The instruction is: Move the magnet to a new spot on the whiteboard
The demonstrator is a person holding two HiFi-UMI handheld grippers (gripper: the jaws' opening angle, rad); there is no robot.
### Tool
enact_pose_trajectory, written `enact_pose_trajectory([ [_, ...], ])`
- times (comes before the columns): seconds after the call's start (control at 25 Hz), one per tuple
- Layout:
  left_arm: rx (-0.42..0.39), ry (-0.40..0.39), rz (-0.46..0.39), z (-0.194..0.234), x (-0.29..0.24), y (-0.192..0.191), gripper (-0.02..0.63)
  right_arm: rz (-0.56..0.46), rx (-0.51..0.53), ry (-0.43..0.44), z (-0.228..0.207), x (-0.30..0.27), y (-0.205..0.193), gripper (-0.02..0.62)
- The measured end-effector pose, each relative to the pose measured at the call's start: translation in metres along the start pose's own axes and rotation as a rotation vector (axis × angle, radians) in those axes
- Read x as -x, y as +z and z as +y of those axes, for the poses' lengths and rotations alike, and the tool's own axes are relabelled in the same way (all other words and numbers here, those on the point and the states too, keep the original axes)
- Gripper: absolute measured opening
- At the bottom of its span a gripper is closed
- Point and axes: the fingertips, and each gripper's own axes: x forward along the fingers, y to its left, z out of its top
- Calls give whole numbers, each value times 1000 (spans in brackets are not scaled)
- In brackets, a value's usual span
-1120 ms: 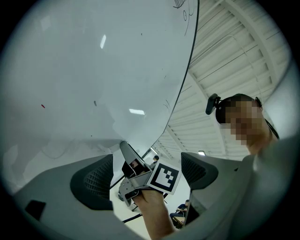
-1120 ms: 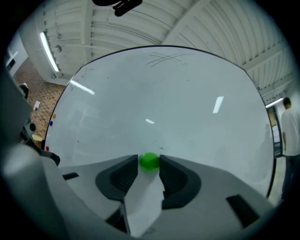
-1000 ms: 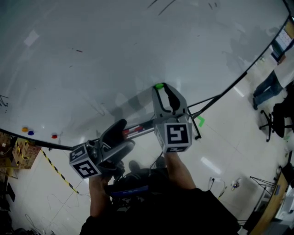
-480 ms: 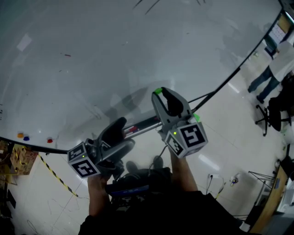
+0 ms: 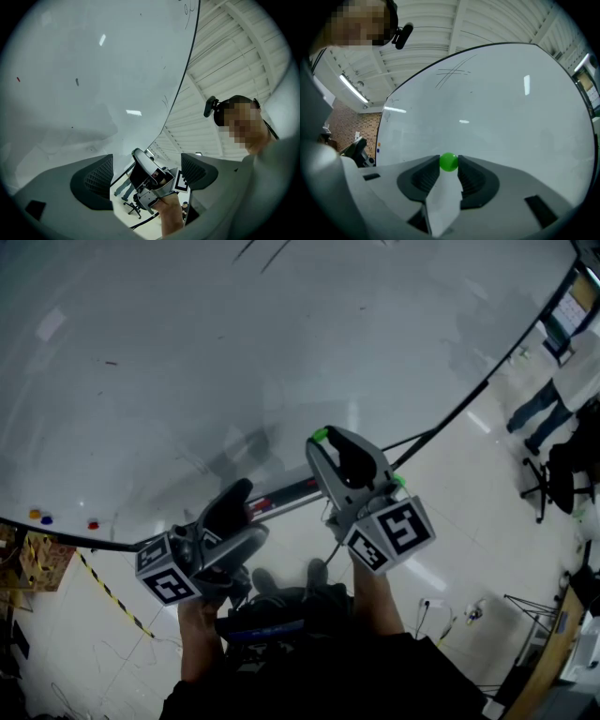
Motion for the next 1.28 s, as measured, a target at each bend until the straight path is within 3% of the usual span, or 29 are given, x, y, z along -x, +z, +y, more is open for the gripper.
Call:
enact_pose_trajectory([
  [0.48,-65,33,-24,-3,1,-1,445,45,35,48,6,-12,-11,146],
  [0.8,-60,52,-28,1,7,3,443,47,63,11,5,-23,-14,147],
  [1.28,-68,56,-16,5,18,14,443,41,199,-116,7,-49,-12,147],
])
